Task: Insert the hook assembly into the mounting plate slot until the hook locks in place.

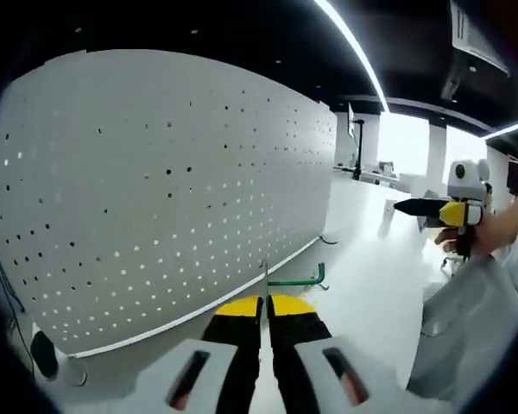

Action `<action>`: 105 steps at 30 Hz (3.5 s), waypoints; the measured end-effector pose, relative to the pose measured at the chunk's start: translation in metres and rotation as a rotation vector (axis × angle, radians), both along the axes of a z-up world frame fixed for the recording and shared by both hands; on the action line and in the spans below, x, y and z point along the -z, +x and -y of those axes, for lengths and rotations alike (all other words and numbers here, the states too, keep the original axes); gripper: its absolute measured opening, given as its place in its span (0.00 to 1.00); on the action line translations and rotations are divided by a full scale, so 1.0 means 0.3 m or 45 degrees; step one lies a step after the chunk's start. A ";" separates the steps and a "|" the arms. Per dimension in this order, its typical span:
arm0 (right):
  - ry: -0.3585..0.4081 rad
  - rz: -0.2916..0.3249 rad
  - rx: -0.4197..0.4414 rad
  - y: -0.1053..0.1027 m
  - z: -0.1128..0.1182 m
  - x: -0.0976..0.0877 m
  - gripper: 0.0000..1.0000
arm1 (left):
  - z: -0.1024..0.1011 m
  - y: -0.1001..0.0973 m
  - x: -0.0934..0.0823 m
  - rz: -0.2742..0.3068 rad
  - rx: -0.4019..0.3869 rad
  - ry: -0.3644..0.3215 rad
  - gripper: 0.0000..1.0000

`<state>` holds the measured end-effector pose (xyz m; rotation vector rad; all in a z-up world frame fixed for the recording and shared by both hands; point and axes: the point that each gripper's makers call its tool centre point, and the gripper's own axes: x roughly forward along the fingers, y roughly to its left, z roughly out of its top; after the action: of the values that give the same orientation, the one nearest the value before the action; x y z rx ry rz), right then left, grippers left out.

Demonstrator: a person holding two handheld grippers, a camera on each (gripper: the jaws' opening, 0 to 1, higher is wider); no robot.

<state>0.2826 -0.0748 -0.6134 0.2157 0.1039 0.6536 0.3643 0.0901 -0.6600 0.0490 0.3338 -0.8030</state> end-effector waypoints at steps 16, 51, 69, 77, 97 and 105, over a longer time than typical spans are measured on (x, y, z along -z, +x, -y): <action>0.146 -0.076 -0.019 -0.001 -0.009 -0.009 0.49 | 0.072 -0.023 -0.111 0.039 -0.033 -0.218 0.03; 0.190 -0.001 -0.132 0.071 -0.228 -0.096 0.26 | 0.221 -0.099 -0.172 0.112 0.021 -0.223 0.03; 0.186 -0.013 -0.144 0.123 -0.283 -0.102 0.14 | 0.233 -0.115 -0.197 0.137 0.027 -0.234 0.03; 0.185 -0.020 -0.150 0.136 -0.298 -0.103 0.07 | 0.242 -0.126 -0.204 0.145 0.036 -0.235 0.03; 0.181 -0.052 -0.135 0.136 -0.299 -0.089 0.01 | 0.246 -0.131 -0.193 0.157 0.029 -0.191 0.03; 0.213 -0.078 -0.142 0.131 -0.297 -0.095 0.00 | 0.251 -0.133 -0.175 0.139 0.042 -0.152 0.10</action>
<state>0.3219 0.0144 -0.5849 0.3934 0.1206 0.7681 0.3243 0.0148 -0.6076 -0.0139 0.1820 -0.8484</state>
